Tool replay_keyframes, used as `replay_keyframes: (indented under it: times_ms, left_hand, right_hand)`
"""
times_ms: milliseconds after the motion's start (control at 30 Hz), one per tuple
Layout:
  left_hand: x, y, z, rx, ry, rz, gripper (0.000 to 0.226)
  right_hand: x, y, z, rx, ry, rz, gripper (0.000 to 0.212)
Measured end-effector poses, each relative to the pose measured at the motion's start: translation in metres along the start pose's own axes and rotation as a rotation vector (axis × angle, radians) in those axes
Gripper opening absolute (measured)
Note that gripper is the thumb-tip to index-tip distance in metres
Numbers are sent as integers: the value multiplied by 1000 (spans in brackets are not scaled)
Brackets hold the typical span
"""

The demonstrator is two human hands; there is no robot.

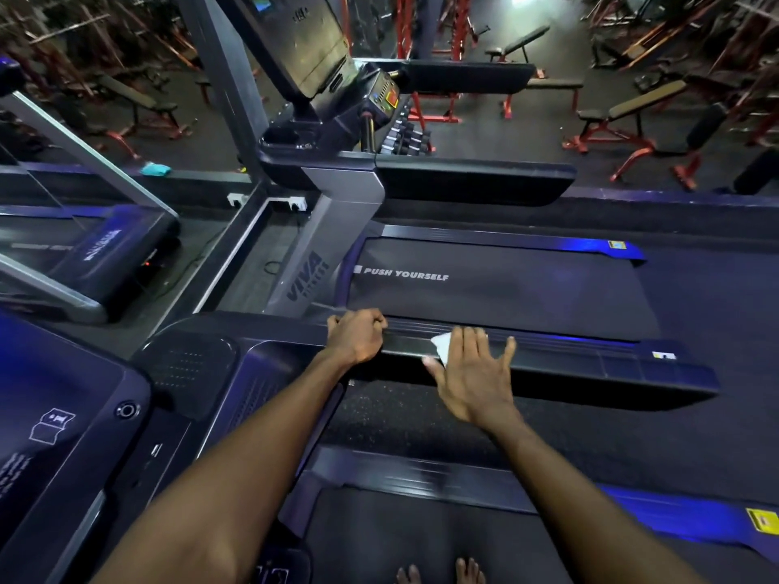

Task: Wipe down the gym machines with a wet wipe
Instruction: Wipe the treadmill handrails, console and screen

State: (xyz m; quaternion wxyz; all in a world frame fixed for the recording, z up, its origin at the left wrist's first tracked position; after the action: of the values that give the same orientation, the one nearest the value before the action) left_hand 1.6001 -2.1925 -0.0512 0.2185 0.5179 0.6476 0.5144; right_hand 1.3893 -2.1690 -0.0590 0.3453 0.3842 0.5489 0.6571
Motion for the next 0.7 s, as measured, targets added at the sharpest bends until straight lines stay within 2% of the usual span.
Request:
replay_keyframes:
  times_ms: [67, 167, 233, 333, 400, 467, 600, 700]
  left_hand:
    - [2, -1, -4, -14, 12, -18, 31]
    - [4, -1, -12, -27, 34, -10, 29]
    - [4, 1, -16, -24, 37, 1, 28]
    - [8, 4, -17, -27, 39, 2, 28]
    - [11, 3, -17, -27, 36, -4, 27]
    - [13, 2, -21, -44, 33, -3, 26]
    - [17, -2, -39, -71, 27, 27, 27]
    - [18, -10, -51, -66, -1, 56, 28]
  right_hand:
    - [-20, 9, 12, -43, -27, 46, 84]
    - [-22, 4, 40, 1, 156, 19, 83]
    - [-3, -2, 35, 43, 226, -17, 84]
    - [16, -9, -2, 29, 96, -42, 90]
    - [12, -1, -18, 25, -43, 17, 94]
    - [-2, 6, -10, 14, -77, 92, 94]
    - [-7, 9, 20, 26, 126, 83, 94]
    - [20, -1, 0, 57, 171, 44, 96]
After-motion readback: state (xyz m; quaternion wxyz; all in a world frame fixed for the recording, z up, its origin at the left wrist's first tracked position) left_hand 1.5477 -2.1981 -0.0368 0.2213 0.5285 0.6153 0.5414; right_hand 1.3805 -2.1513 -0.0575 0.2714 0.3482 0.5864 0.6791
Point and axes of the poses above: each hand's wrist, its own x-axis away from the middle knuckle, its own y-axis out of the back of the hand, z = x × y, the point moved 1 cm from there along -x, towards the middle knuckle, and after that the axes turned 11 degrees about y, right-handed, at the moved point
